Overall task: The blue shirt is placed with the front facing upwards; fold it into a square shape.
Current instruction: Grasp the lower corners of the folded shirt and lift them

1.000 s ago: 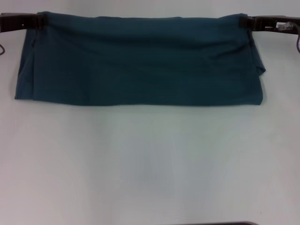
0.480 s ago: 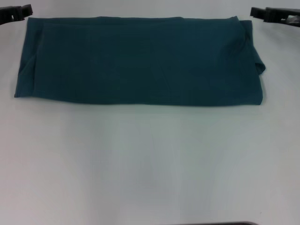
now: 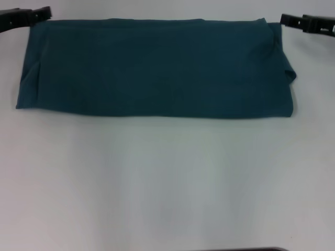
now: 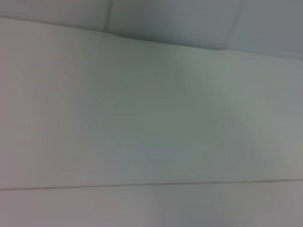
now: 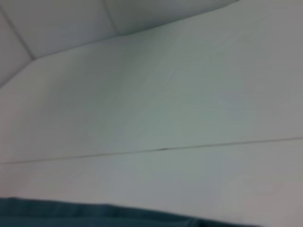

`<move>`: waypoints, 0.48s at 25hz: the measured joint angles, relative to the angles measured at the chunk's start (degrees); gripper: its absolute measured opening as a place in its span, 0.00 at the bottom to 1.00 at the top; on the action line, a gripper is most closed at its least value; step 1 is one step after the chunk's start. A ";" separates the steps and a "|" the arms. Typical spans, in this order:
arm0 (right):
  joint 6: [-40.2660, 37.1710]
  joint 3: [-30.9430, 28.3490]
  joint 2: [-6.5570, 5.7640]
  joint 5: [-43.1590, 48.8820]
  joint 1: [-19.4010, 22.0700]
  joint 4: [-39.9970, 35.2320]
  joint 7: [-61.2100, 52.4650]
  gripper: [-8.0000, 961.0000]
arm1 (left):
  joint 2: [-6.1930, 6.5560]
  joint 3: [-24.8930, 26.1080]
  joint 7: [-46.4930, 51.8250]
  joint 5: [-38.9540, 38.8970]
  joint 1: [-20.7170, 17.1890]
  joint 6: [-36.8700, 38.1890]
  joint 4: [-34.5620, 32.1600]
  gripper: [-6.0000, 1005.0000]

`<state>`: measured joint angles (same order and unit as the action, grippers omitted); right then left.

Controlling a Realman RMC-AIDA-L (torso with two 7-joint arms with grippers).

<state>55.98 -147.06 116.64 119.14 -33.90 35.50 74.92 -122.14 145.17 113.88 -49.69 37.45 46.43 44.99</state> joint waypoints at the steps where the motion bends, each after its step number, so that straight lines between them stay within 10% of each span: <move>1: 1.69 -0.04 0.00 -0.26 0.68 0.53 0.14 0.75 | -0.20 0.00 -0.09 -0.36 -0.50 2.57 1.34 0.78; 12: 18.24 -0.47 -0.90 -7.39 11.57 5.29 4.83 0.76 | -1.57 -0.14 -1.02 -7.67 -7.86 17.75 10.16 0.84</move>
<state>74.22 -147.53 115.74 111.75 -22.33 40.79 79.75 -123.71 145.03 112.86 -57.36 29.58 64.18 55.16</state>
